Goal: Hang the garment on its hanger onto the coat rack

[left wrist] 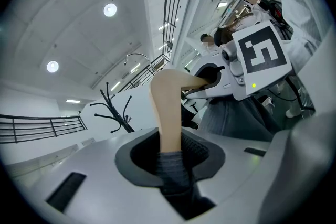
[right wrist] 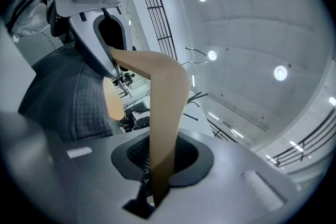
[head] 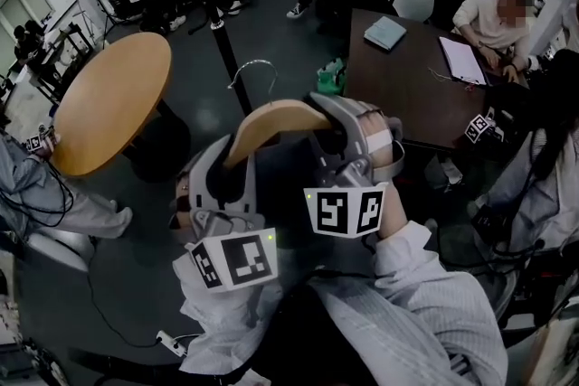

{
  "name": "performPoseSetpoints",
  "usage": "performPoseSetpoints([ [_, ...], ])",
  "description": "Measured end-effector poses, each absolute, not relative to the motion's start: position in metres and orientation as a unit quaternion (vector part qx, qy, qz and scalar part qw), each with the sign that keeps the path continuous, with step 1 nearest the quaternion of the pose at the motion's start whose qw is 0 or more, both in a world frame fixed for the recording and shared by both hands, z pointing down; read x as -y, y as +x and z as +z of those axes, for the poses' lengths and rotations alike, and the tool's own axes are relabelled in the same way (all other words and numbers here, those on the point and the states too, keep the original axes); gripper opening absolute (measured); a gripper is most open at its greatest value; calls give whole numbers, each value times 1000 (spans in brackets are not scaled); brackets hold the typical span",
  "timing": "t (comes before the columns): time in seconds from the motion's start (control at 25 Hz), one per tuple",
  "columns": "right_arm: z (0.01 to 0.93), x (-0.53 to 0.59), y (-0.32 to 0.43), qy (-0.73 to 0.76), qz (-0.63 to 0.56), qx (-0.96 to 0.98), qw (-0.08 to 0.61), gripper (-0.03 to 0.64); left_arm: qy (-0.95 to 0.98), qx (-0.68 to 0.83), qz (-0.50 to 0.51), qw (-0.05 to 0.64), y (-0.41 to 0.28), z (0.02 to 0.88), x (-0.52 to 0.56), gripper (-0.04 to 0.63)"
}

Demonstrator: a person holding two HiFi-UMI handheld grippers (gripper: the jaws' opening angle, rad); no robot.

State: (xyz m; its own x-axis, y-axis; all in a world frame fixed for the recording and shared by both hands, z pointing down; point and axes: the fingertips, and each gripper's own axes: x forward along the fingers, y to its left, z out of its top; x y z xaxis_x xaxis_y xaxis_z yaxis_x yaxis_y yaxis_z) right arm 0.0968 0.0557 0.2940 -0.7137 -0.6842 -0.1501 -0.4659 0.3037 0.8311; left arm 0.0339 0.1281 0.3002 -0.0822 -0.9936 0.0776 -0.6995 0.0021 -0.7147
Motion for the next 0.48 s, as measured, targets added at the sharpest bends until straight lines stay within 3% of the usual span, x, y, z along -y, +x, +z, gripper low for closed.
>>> performPoseSetpoints([
  [0.48,280,19,-51,407,-458,780,130,41,-667,-628,-305,261,-120,285,-46,91],
])
